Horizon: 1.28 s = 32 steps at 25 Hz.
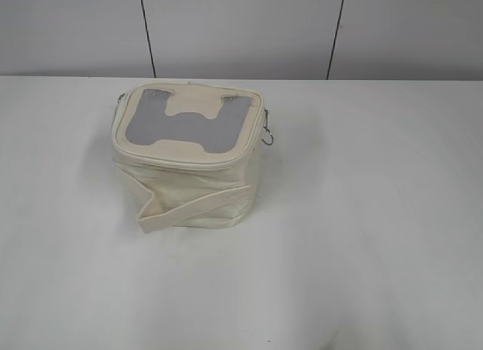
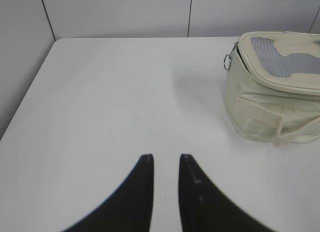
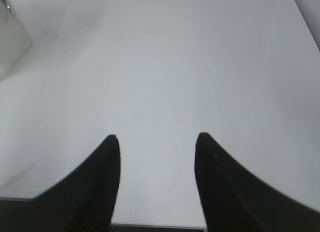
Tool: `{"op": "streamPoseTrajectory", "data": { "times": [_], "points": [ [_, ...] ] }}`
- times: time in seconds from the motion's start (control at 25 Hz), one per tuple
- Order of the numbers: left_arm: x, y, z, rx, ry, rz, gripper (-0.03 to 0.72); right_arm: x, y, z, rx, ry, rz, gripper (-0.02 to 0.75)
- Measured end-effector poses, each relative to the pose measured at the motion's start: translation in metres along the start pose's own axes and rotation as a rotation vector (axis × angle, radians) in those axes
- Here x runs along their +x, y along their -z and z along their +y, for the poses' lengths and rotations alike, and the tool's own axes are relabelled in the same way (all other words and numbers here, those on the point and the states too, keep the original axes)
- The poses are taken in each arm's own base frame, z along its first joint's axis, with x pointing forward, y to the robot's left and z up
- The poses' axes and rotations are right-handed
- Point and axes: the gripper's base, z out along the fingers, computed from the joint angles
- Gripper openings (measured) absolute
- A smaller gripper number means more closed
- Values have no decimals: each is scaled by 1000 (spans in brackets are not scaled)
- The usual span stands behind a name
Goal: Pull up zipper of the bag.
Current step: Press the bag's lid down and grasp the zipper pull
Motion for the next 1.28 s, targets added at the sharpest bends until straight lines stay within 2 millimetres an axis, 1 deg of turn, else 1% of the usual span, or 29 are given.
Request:
{"op": "streamPoseTrajectory", "data": {
  "times": [0.08,0.2,0.32,0.4,0.48,0.56,0.6,0.68,0.72,0.76,0.84,0.92,0.96,1.0,1.04,1.12,1.16,1.24,1.28],
  "points": [
    [0,0,0,0,0,0,138,0,0,2,-27,-16,-2,390],
    [0,0,0,0,0,0,138,-4,0,11,-124,-50,-25,390],
    [0,0,0,0,0,0,138,-21,-9,23,-276,-38,-37,390],
    [0,0,0,0,0,0,138,-36,-25,29,-363,-30,-21,390],
    [0,0,0,1,1,0,138,-50,-47,33,-426,-20,-10,390],
    [0,0,0,3,2,0,138,-63,-76,35,-484,-38,29,390],
    [0,0,0,4,2,0,138,-69,-89,36,-513,-20,36,390],
    [0,0,0,5,3,0,138,-80,-124,37,-569,11,88,390],
    [0,0,0,5,3,0,138,-86,-147,37,-598,16,118,390],
    [0,0,0,5,3,0,138,-95,-162,37,-618,36,112,390],
    [0,0,0,5,3,0,138,-111,-204,39,-659,31,134,390],
    [0,0,0,5,3,0,138,-129,-245,48,-705,71,145,390],
    [0,0,-1,6,3,0,138,-137,-267,56,-734,100,153,390],
    [0,0,-1,6,4,0,138,-149,-288,68,-766,136,141,390],
    [0,0,-1,7,4,0,138,-154,-305,79,-792,156,141,390],
    [0,0,-1,7,4,0,138,-159,-343,107,-854,191,150,390],
    [0,0,-1,7,4,0,138,-166,-357,119,-880,205,135,390],
    [0,0,-1,7,4,0,138,-166,-387,146,-935,209,146,390],
    [0,0,-1,7,4,0,138,-171,-395,158,-962,213,138,390]
  ]
}}
